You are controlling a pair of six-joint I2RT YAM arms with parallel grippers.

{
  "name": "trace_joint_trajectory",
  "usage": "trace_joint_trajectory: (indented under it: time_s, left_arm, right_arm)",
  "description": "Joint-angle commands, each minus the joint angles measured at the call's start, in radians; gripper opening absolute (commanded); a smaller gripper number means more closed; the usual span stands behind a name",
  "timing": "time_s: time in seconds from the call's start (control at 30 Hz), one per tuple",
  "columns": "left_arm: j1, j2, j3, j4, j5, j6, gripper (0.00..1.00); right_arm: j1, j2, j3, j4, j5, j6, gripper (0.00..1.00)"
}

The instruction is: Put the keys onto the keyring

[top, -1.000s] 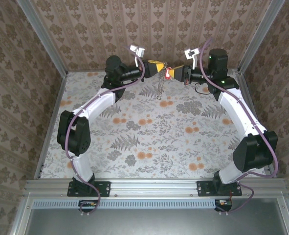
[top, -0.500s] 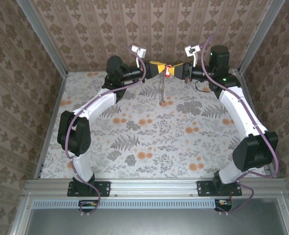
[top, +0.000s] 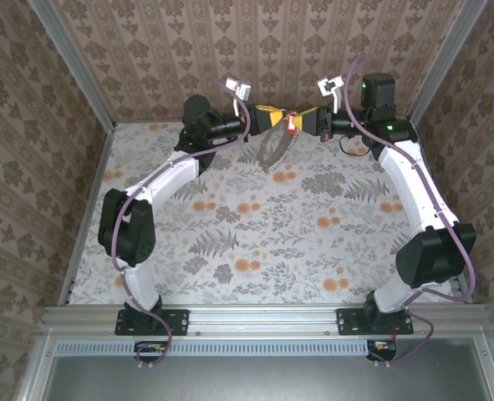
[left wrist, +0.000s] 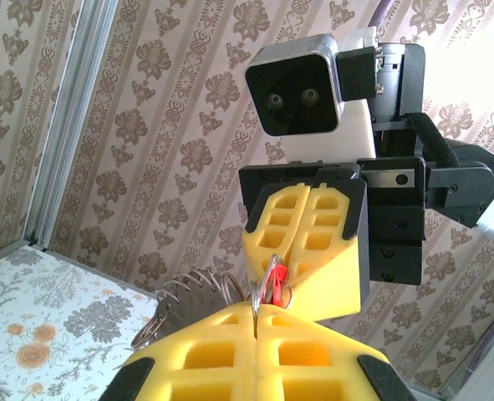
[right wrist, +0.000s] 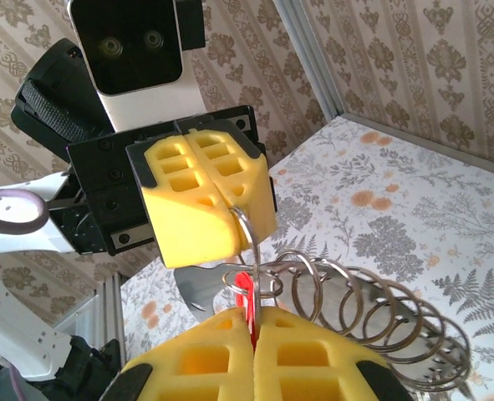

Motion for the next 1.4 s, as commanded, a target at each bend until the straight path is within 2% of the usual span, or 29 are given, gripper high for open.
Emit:
trace_joint_trajectory:
  time_s: [0.0,0.23,0.93,1.37]
  left_arm:
    - [0.004,-0.044,0.016,0.002,0.019,0.03,0.0]
    - [0.003,-0.041,0.027,-0.024,0.033,0.044,0.0]
    - [-0.025,-0.018,0.075,-0.106,0.069,0.094,0.0]
    - [-0.017,-0.029,0.064,-0.095,0.036,0.092,0.0]
  right_arm:
    - [-0.019,0.008,0.054,-0.052,0.001,-0.056,0.0]
    - [-0.019,0.024,0.112,-0.175,0.022,-0.14,0.0]
    - [-0.013,0.054,0.161,-0.138,-0.013,-0.106,0.0]
    - [-0.027,0.009,0.066,-0.138,0.021,-0.113,0.0]
